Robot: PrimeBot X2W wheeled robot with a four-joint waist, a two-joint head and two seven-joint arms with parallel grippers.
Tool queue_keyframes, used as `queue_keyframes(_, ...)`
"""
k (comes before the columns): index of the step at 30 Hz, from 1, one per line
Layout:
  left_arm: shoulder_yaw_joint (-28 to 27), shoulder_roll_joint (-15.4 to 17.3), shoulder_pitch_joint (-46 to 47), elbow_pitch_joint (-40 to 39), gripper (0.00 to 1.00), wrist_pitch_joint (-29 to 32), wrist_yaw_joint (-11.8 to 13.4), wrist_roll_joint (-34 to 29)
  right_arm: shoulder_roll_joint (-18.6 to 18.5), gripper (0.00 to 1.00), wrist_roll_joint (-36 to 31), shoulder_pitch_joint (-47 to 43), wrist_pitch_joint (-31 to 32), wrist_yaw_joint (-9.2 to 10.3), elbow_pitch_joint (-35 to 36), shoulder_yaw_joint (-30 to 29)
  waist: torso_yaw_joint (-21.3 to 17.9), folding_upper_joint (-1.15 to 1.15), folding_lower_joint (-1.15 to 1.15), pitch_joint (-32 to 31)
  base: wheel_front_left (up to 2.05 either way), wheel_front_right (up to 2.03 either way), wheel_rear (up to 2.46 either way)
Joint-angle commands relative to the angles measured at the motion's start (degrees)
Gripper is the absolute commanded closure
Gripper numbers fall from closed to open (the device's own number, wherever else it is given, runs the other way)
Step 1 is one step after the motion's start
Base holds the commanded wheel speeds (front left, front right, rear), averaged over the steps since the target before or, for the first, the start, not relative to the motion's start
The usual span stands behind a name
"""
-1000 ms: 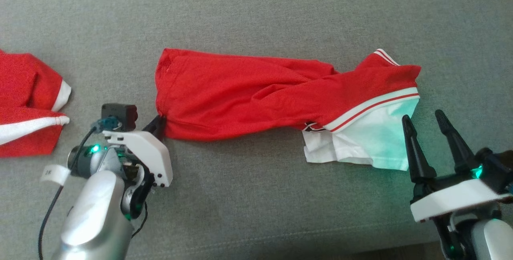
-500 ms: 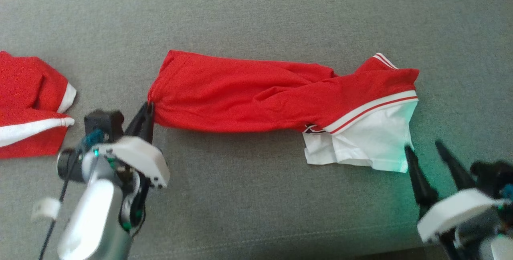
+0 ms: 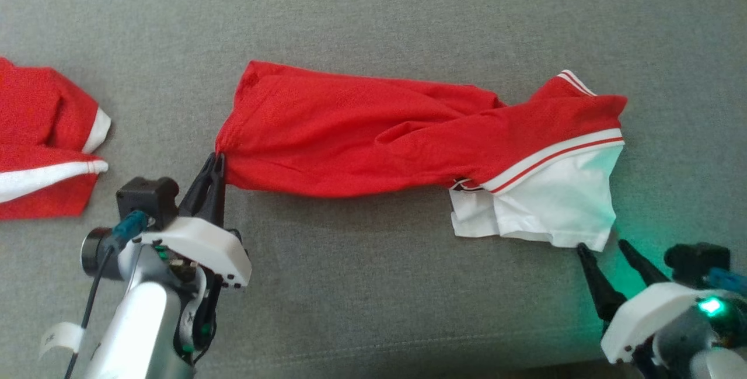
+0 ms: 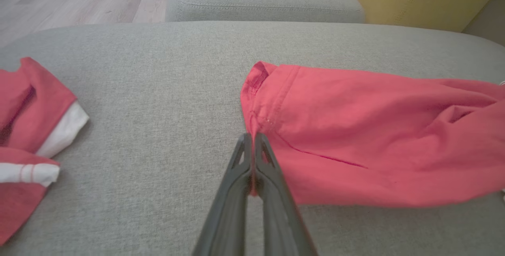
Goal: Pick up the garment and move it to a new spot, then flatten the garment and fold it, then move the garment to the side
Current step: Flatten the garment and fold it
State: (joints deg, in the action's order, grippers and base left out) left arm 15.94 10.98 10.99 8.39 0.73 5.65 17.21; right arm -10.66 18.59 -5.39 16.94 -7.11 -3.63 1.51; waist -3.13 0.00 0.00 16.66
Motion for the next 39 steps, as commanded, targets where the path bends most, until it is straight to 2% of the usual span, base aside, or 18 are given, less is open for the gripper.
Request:
queue_keyframes(1, -1.9, 1.4, 1.3, -2.3, 1.00, -0.5, 0.6, -0.6, -1.5, 0.00, 0.4, 1.5, -0.1, -0.37, 1.4, 1.2, 0.2, 0.00, 0.00, 0.3, 0.00, 0.00, 0.00)
queue_keyframes(7, -1.9, 1.4, 1.7, -3.2, 1.00, -1.8, 0.8, -0.6, -1.7, 0.00, 1.3, 4.2, 2.3, -0.37, -2.6, 2.6, 0.5, 0.00, 0.00, 1.5, 0.00, 0.00, 0.00)
queue_keyframes(8, -1.9, 1.4, 1.8, -3.4, 1.00, -2.1, 0.8, -0.6, -1.7, 0.27, 1.6, 4.5, 2.9, -0.37, -3.0, 2.9, 0.5, 0.00, 0.00, 1.7, 0.00, 0.00, 0.00)
queue_keyframes(9, -2.0, 1.4, 1.9, -3.5, 1.00, -2.5, 0.8, -0.6, -1.8, 0.27, 2.1, 4.7, 3.4, -0.37, -3.3, 3.0, 0.5, 0.00, 0.00, 1.8, 0.00, 0.00, 0.00)
queue_keyframes(10, -2.0, 1.4, 2.0, -3.6, 1.00, -2.9, 0.8, -0.5, -1.9, 1.00, 2.5, 4.9, 3.9, -0.37, -3.7, 3.1, 0.6, 0.00, 0.00, 2.0, 0.00, 0.00, 0.00)
queue_keyframes(16, -2.9, 1.5, 2.1, -5.0, 1.00, -5.7, 1.2, -0.2, -2.9, 1.00, 4.4, 5.0, 0.4, -0.37, -0.5, 1.3, 0.3, 0.00, 0.00, 1.7, 0.00, 0.00, 0.00)
queue_keyframes(24, -4.1, 2.2, 1.6, -10.5, 1.00, -8.4, 2.1, -0.3, -5.2, 1.00, 2.6, 6.2, -5.1, -0.37, 13.0, -4.7, -0.8, 0.00, 0.00, -0.8, 0.00, 0.00, 0.00)
queue_keyframes(28, -4.6, 3.0, 3.1, -15.0, 1.00, -8.8, 2.2, -0.7, -7.6, 1.00, 1.4, 10.1, -5.9, -0.37, 20.6, -8.0, -0.9, 0.00, 0.00, -2.2, 0.00, 0.00, 0.00)
queue_keyframes(33, -5.4, 4.1, 6.3, -19.9, 1.00, -8.6, 2.2, -1.2, -11.0, 1.00, 0.2, 15.6, -5.4, -0.37, 26.7, -11.1, -0.7, 0.00, 0.00, -3.8, 0.00, 0.00, 0.00)
queue_keyframes(39, -6.3, 6.2, 13.4, -27.6, 1.00, -6.3, 1.8, -2.5, -15.3, 1.00, 1.0, 26.3, -4.4, -0.37, 32.8, -14.3, -0.5, 0.00, 0.00, -6.7, 0.00, 0.00, 0.00)
